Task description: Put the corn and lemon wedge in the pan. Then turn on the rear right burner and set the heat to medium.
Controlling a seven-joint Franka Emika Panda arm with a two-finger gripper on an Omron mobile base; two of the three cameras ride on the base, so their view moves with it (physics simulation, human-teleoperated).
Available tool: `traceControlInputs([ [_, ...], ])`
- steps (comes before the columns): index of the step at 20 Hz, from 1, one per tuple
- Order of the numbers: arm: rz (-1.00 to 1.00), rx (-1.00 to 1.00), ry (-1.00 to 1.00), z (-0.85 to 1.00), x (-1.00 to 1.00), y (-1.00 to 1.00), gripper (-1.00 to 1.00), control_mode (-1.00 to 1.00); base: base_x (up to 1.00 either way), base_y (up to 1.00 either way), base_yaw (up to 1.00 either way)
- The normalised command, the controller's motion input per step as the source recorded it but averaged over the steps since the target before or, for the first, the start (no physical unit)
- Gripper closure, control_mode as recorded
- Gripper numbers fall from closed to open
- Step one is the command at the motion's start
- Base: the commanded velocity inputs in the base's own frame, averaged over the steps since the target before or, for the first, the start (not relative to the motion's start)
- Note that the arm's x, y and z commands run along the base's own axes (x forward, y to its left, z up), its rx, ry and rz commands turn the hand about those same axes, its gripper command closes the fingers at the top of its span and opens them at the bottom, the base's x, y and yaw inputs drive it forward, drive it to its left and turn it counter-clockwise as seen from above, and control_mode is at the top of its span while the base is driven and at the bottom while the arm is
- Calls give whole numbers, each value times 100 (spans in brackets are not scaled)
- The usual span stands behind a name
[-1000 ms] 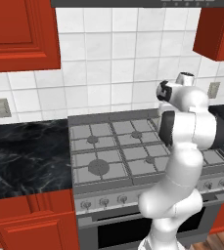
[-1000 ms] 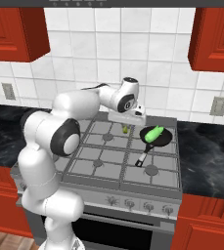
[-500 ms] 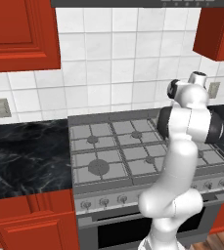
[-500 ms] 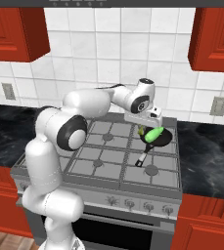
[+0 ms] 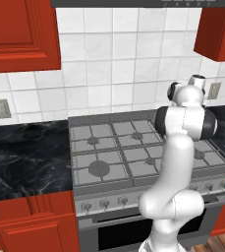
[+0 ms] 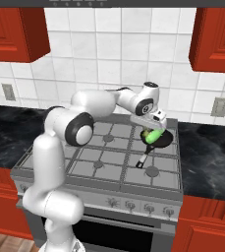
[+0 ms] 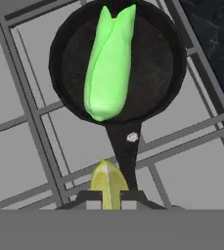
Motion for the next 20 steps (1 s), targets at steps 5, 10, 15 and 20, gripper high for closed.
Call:
traceControlInputs([
  [5,-14,0,-1,-24,33,-34,100,-100,0,0,0],
  [10,-11,0,-3,-2,19,-26,100,-100,0,0,0],
  [15,-4,0,-1,0,21,-9,100,-100,0,0,0],
  [20,-2,0,0,0,6,-9,100,-100,0,0,0],
])
